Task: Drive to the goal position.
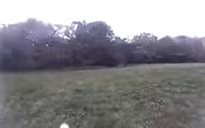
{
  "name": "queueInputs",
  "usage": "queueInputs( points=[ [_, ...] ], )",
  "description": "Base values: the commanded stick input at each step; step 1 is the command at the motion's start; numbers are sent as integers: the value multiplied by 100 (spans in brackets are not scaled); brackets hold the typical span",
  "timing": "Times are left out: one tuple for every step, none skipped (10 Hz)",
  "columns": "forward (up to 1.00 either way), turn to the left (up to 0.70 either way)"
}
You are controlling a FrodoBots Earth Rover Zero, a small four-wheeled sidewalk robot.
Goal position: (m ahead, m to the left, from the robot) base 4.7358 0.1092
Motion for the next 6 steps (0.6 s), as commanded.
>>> queueInputs(
  points=[
    [70, 0],
    [70, -2],
    [70, -8],
    [70, -29],
    [70, -33],
    [70, -32]
  ],
)
